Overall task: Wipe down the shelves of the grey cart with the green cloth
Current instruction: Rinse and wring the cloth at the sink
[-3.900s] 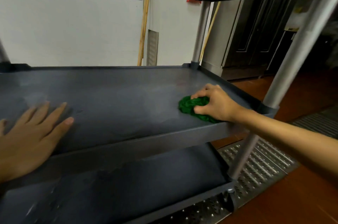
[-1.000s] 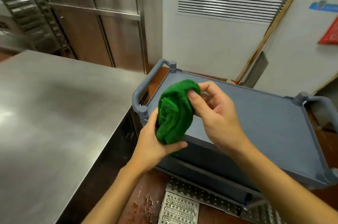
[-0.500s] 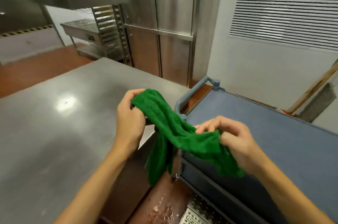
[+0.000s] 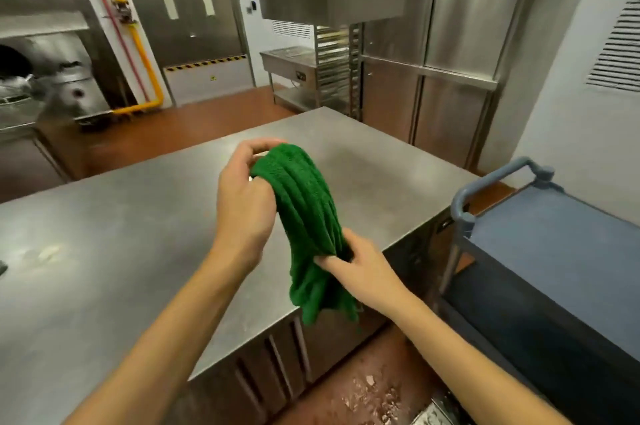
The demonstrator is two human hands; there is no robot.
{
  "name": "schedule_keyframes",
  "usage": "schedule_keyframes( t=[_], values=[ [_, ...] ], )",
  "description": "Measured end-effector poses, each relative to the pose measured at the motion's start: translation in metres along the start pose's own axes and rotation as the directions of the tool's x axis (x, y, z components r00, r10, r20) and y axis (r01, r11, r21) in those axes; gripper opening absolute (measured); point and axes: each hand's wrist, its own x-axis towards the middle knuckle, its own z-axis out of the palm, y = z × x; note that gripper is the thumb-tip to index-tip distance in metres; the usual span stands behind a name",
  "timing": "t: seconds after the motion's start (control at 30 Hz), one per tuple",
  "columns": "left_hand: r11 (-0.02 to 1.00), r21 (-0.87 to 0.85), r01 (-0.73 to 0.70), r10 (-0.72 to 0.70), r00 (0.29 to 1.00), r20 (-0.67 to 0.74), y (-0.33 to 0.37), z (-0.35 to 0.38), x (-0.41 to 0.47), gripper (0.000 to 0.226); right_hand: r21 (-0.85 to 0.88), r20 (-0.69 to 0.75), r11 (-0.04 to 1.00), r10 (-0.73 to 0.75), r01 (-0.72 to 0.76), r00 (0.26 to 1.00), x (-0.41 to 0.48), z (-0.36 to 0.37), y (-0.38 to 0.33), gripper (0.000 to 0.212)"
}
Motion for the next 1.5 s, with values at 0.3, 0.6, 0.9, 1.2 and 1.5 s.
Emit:
schedule_keyframes(
  t=[0.3, 0.6, 0.9, 1.2, 1.5],
  values=[
    [0.886, 0.429, 0.177, -0.268, 0.950, 0.162, -0.028, -0.233, -0.051, 0.057, 0.344, -0.065, 0.939, 0.029, -0.005, 0.997, 0.008, 0.135, -0.083, 0.030],
    [0.919, 0.368, 0.143, -0.226, 0.955, 0.193, -0.048, -0.327, -0.088, 0.128, 0.456, 0.192, 0.890, -0.127, 0.026, 0.973, 0.011, 0.281, -0.183, 0.038],
    [0.917, 0.341, 0.204, -0.118, 0.959, -0.256, -0.072, -0.463, -0.061, 0.092, 0.705, 0.505, 0.660, -0.207, -0.262, 0.838, 0.052, 0.431, -0.239, 0.038],
    [0.806, 0.346, 0.480, -0.179, 0.755, -0.631, -0.088, -0.624, -0.051, 0.041, 0.278, 0.735, 0.576, -0.642, 0.769, 0.216, 0.144, 0.551, -0.260, 0.103],
    [0.842, 0.281, 0.460, -0.234, 0.781, -0.578, -0.098, -0.741, -0.039, 0.042, 0.104, 0.489, -0.118, -0.859, 0.988, -0.154, 0.129, 0.719, -0.303, 0.079]
  ],
)
